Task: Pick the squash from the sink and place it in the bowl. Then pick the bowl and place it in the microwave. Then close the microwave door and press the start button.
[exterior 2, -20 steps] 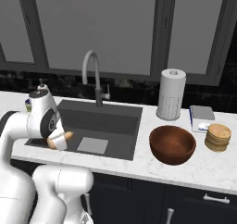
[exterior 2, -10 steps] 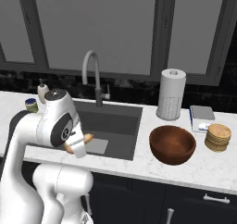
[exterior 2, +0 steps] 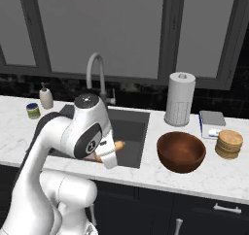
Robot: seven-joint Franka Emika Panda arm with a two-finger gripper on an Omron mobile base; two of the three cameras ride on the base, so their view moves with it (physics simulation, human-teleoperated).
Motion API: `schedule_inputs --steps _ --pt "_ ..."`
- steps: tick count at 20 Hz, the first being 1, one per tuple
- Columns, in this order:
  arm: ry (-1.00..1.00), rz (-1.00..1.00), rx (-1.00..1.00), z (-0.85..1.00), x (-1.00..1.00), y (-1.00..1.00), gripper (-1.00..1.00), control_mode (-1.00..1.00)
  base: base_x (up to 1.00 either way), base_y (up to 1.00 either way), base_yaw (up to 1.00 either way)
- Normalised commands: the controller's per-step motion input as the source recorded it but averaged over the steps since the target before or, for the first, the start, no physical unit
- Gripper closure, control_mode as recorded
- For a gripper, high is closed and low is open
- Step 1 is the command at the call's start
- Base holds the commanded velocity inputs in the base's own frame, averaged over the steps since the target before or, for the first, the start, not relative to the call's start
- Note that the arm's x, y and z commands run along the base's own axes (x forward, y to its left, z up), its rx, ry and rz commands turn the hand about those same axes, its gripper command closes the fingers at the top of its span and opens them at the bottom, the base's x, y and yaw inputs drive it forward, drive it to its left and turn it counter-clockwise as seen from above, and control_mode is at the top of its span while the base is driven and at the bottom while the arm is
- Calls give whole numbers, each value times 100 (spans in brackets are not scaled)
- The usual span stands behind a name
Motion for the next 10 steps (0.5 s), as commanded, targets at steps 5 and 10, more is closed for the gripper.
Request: schedule_inputs --steps 5,10 --pt "-3 -8 0 0 11 -72 100 -100 0 0 0" --pt "-5 -8 0 0 12 -68 100 -100 0 0 0"
